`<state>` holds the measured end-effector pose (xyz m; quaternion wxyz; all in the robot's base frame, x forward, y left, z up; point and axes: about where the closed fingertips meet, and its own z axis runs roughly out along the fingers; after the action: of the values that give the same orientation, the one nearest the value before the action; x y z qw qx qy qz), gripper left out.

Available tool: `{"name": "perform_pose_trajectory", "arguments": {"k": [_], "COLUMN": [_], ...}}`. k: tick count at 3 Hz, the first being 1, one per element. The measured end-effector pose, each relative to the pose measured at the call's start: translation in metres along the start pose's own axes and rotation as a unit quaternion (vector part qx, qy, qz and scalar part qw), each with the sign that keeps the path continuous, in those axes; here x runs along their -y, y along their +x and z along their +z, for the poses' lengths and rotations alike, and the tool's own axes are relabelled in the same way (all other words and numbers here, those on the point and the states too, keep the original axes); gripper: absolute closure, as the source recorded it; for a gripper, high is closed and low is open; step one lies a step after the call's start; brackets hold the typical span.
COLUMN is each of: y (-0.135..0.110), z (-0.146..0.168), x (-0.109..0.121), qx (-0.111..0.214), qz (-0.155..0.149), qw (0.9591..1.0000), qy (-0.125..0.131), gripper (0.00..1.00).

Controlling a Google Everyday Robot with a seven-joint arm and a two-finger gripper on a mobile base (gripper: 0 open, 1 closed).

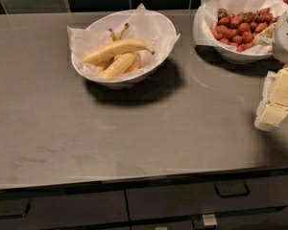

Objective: Pick banana from white bowl

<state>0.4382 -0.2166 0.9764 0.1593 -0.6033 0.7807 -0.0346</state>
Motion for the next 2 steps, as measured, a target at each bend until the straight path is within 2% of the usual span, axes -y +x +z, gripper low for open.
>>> {"name": "perform_pose_trajectory", "arguments": {"k": [1,2], "y": [-0.0001,-0.0066], "z": [-0.0001,-0.0033], "x": [0.0001,0.0048], "qx": [0.0,0.015], "qz": [0.0,-0.005], "qw": [1.0,0.9999], "qy": [0.0,0.004], "gripper": [0.0,0.0]}}
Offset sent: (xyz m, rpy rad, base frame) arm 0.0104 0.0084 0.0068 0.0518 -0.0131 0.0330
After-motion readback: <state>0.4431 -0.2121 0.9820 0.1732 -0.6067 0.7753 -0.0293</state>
